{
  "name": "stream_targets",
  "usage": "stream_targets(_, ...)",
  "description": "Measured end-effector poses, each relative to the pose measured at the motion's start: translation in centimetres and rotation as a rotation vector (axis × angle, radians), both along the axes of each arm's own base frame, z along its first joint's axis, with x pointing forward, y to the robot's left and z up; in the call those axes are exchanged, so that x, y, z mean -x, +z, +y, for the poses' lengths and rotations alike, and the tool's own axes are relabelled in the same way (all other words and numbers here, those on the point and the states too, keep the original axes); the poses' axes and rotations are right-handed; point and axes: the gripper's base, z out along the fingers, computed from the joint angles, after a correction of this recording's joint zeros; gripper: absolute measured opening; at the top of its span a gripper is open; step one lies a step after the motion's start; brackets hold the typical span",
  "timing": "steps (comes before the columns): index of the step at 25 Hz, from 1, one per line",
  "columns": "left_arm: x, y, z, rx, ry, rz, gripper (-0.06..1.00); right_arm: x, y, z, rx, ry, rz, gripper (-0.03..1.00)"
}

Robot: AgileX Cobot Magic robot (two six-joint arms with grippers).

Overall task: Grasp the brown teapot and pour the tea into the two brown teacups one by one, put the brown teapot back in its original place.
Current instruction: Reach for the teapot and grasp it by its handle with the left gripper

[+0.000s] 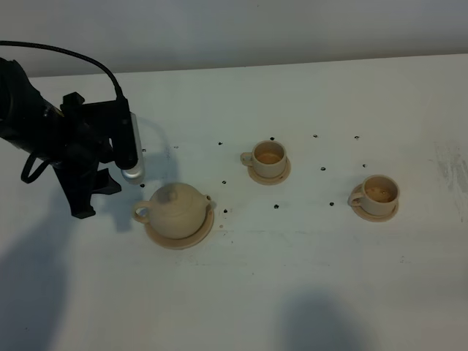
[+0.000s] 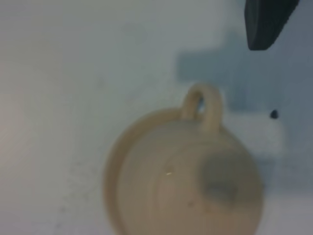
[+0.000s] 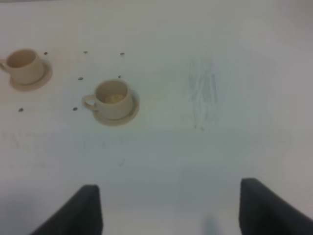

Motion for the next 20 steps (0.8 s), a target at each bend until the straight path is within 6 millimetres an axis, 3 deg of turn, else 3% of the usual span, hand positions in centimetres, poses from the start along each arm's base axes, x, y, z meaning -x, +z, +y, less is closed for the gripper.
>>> stream_targets(20,-0.4,-3.5,-0.4,0.006,-0.048,0.128,0.45,0.0,0.0,0.0,0.0,0.0,0.0,0.57)
